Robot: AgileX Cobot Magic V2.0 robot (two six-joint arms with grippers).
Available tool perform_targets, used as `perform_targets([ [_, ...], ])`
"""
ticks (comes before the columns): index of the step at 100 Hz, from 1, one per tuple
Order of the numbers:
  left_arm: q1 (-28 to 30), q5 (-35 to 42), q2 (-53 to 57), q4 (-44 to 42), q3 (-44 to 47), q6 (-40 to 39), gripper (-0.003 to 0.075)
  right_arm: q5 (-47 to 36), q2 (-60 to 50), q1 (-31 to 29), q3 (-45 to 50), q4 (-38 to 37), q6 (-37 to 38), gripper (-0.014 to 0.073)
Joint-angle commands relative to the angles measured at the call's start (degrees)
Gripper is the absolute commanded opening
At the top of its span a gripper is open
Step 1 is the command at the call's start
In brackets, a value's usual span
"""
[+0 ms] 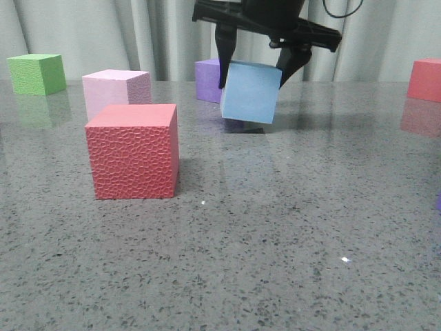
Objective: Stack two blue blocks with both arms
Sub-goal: 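Carry the light blue cube with the right gripper and set it down, then open the right gripper and lift it away from the placed cube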
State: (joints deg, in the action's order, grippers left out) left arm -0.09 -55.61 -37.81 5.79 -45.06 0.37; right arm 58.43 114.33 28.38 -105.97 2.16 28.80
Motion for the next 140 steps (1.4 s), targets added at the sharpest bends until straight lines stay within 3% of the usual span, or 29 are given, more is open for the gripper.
perform_targets([
  [1,0.1,3.1,-0.4,0.9,-1.8,-0.4,0.062,-0.6,-2.2,-0.1,-2.1,-0.6,0.1,0.033],
  [34,0.1,3.1,-0.4,0.9,-1.8,-0.4,0.062,-0.7,-1.5,-0.1,-2.1,-0.6,0.1,0.0339],
  [60,0.1,3.1,-0.4,0.9,-1.8,-0.4,0.062,0.1,-1.5,-0.1,-2.1,-0.2,0.0,0.0614],
  [96,0.1,3.1,-0.4,0.9,-1.8,-0.4,0.062,0.9,-2.0,-0.1,-3.6,-0.2,0.0,0.0598],
  [140,0.1,3.1,-0.4,0.9,-1.8,-0.4,0.062,7.8,-2.0,-0.1,-18.2,-0.5,-3.8,0.0598],
])
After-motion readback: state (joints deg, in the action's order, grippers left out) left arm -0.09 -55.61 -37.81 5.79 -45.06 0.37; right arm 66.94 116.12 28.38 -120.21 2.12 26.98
